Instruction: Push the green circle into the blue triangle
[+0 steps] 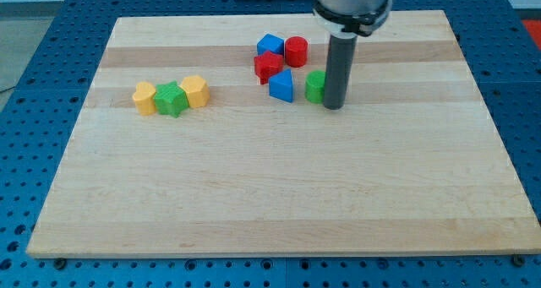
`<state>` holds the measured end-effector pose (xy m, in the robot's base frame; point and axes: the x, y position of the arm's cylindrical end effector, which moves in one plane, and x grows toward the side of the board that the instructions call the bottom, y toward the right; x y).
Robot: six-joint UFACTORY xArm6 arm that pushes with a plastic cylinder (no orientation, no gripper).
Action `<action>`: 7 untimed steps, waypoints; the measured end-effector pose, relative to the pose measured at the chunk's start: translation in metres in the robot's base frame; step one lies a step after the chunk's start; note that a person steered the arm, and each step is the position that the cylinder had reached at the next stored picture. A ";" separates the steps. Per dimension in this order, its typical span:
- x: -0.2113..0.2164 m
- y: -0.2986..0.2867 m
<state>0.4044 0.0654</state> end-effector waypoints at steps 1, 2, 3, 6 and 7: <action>0.000 -0.010; 0.002 0.014; -0.009 0.035; -0.019 -0.033; -0.002 -0.033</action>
